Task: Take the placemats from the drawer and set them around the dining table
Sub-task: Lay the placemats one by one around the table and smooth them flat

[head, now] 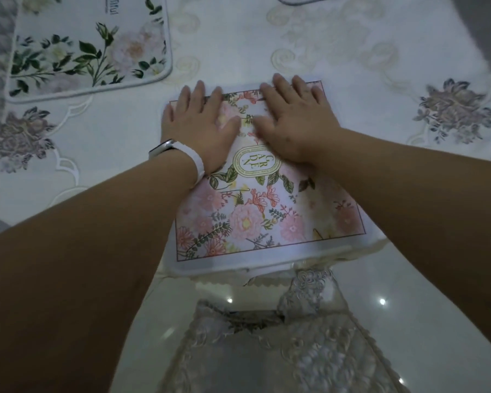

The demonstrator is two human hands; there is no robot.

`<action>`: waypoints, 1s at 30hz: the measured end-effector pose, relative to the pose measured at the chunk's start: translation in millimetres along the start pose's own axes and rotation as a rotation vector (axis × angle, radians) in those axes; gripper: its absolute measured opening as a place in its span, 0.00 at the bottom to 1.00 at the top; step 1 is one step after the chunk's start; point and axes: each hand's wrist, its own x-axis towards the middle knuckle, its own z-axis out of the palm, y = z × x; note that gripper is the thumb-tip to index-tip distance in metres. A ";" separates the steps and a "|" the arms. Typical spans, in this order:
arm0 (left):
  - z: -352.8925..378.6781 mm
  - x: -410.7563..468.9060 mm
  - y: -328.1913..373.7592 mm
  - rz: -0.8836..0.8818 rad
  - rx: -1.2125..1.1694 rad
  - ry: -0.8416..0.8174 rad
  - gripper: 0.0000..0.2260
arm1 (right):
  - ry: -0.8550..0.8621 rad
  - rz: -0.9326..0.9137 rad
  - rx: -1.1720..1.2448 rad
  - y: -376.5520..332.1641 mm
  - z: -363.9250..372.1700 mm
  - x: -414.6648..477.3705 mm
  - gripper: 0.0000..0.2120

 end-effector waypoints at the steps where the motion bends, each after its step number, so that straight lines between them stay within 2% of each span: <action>1: -0.9 -1.4 -3.4 -0.058 -0.010 0.003 0.32 | 0.008 0.035 -0.001 7.0 -1.9 -1.1 0.36; 5: -3.4 -18.1 -14.5 -0.175 -0.048 0.030 0.33 | 0.027 0.144 0.021 31.5 -6.1 -14.4 0.37; 12: 1.4 -65.1 -12.9 -0.136 -0.037 0.033 0.34 | 0.057 0.184 0.033 33.3 0.3 -56.1 0.35; 17: 8.0 -105.9 14.7 0.000 0.002 0.024 0.33 | 0.006 0.099 0.040 -11.0 7.5 -107.7 0.34; 21: 15.4 -132.7 43.0 0.047 -0.050 -0.015 0.27 | -0.034 -0.025 0.040 -51.6 22.9 -133.1 0.28; 25: 16.6 -148.7 41.4 0.051 -0.057 -0.021 0.25 | -0.045 -0.063 0.043 -51.1 26.0 -142.7 0.27; 30: 17.1 -174.3 31.0 0.114 -0.016 -0.038 0.29 | -0.067 -0.089 0.020 -43.7 28.5 -165.4 0.30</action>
